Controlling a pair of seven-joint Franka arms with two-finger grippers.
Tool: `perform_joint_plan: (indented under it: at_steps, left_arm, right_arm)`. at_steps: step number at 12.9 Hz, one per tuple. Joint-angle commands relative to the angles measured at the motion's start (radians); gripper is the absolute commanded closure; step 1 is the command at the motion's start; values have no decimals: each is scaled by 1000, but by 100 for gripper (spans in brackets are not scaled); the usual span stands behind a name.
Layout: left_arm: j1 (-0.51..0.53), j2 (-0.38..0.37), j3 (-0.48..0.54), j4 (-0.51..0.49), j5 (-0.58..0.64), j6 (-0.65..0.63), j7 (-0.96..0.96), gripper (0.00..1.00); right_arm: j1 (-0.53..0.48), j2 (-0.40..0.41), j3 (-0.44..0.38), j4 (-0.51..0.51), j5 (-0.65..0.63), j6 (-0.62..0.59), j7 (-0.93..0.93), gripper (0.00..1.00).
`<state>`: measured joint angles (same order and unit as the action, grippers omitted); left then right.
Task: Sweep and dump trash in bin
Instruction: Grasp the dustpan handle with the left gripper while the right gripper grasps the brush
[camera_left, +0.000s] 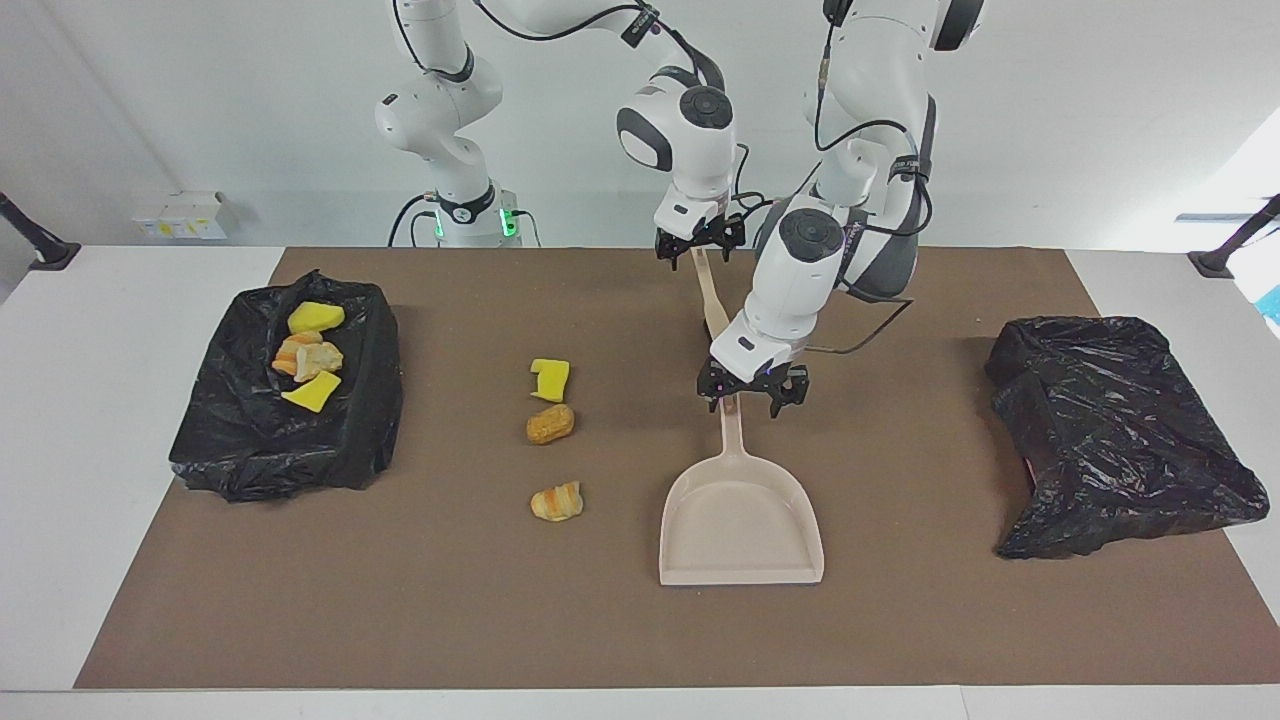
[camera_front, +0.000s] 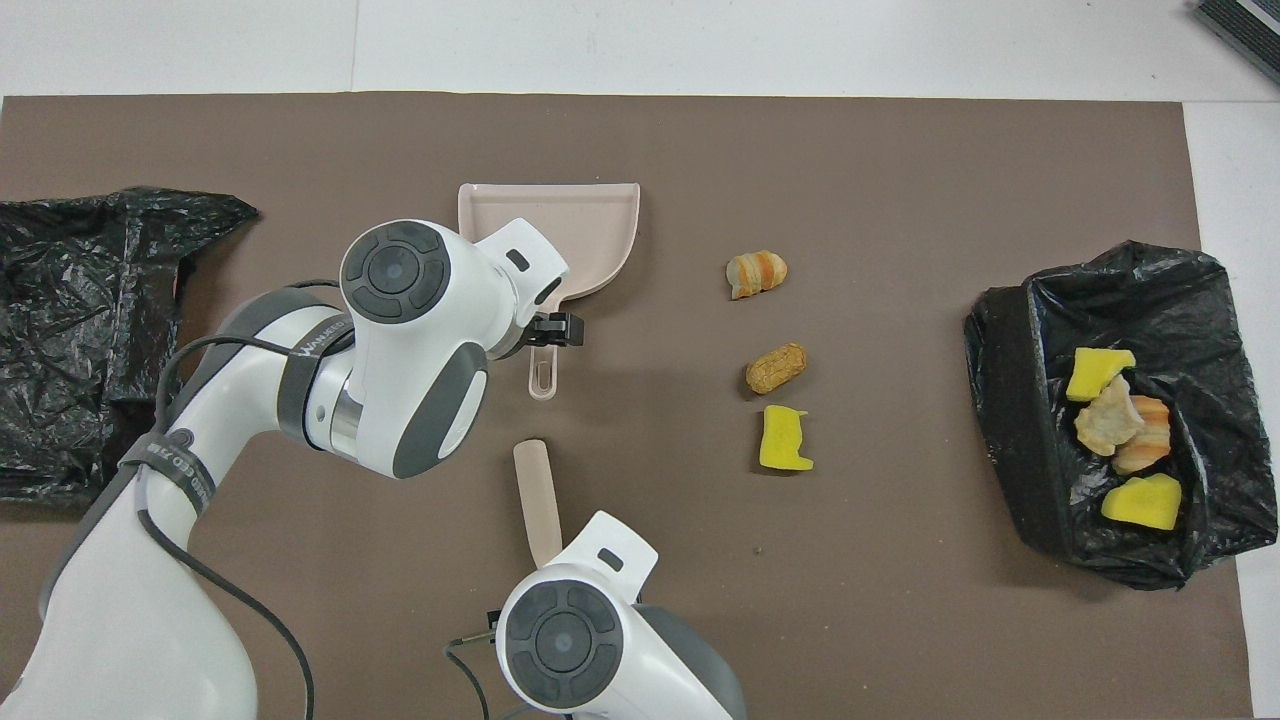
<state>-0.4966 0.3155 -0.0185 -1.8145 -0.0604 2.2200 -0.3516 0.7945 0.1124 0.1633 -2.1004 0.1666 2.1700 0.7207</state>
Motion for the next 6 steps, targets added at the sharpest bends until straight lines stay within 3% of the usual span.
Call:
perform_joint_plan:
  at_steps: [1,4,5,6]
  left_arm:
    - [-17,-12,15,-29,4,-13,-9,0]
    - [-25,-4,15,-31,4,-8,-10,0]
    - [-25,-4,15,-31,4,-10,-10,0]
    - [-29,-4,15,-32,4,-13,-10,0]
  right_arm:
    - [29,-16,-1,-50,22,51,13,0]
    - [37,-20,-1,-66,22,53,13,0]
    - [37,-17,-1,-67,22,56,8,16]
    - [38,-16,-1,-73,22,59,11,16]
